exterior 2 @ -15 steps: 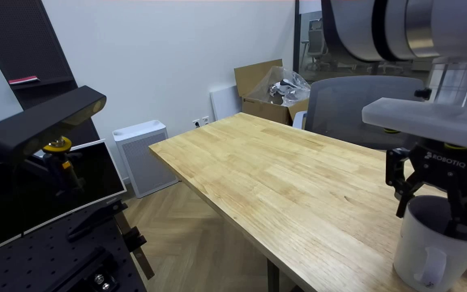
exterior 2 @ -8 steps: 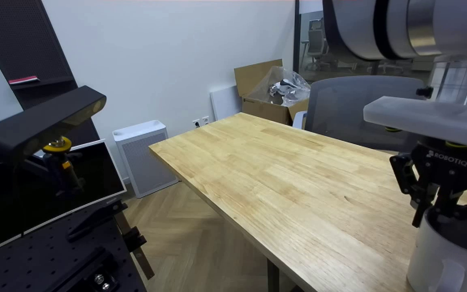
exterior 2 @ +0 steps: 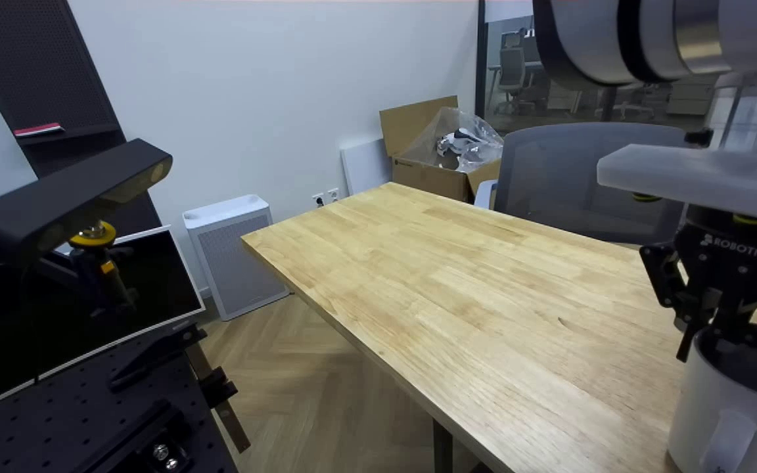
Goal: Move the white mug to the left
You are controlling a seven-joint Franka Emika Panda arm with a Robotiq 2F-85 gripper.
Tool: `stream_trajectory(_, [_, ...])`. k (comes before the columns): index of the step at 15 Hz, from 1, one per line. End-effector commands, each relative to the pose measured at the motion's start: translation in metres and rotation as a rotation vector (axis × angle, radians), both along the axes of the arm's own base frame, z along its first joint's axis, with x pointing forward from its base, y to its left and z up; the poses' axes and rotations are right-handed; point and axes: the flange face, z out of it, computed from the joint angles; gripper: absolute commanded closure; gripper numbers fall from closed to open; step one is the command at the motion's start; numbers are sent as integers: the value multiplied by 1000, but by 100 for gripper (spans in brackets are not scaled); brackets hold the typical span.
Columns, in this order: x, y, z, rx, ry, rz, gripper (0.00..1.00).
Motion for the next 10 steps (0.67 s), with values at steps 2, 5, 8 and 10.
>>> stream_trajectory(2, [13,6,70,-7,-58,-29,98])
stream_trajectory(5, [14,10,111,-2,-116,-19,98])
stream_trajectory(8, [14,12,143,-1,-163,-17,98])
stream_trajectory(10, [15,13,155,8,-179,-13,98])
